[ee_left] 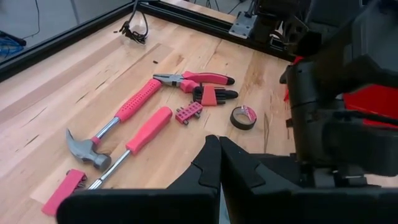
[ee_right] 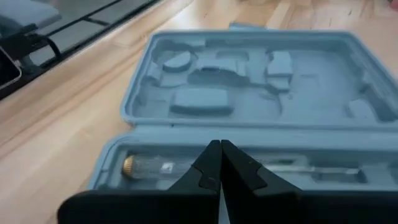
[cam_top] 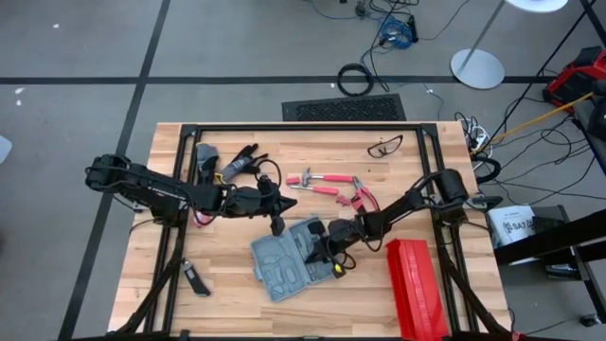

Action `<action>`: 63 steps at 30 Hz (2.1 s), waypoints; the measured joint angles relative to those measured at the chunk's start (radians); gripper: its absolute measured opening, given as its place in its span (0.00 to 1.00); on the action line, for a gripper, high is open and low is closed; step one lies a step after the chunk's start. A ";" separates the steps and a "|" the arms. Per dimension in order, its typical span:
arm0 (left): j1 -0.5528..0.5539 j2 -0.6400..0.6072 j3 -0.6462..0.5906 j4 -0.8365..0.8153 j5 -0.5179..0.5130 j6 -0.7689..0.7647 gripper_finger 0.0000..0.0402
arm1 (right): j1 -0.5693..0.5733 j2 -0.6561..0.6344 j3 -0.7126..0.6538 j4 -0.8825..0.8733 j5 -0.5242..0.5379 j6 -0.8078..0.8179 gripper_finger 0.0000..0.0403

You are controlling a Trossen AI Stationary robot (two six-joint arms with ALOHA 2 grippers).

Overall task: Prefit tool cases
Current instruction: Put the transparent screwdriver into the gray prefit tools case, then put the black electrical tape into the gray prefit tools case

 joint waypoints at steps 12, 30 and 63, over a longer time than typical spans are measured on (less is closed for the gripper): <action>-0.006 0.000 0.000 0.002 0.000 0.000 0.02 | -0.004 0.014 0.001 -0.011 -0.002 0.017 0.00; -0.024 0.000 0.000 0.000 -0.007 0.008 0.02 | -0.041 -0.246 0.001 -0.228 -0.013 -0.041 0.00; -0.150 0.000 0.000 -0.047 -0.126 0.035 0.02 | -0.077 -0.348 0.004 -1.210 0.321 0.126 0.35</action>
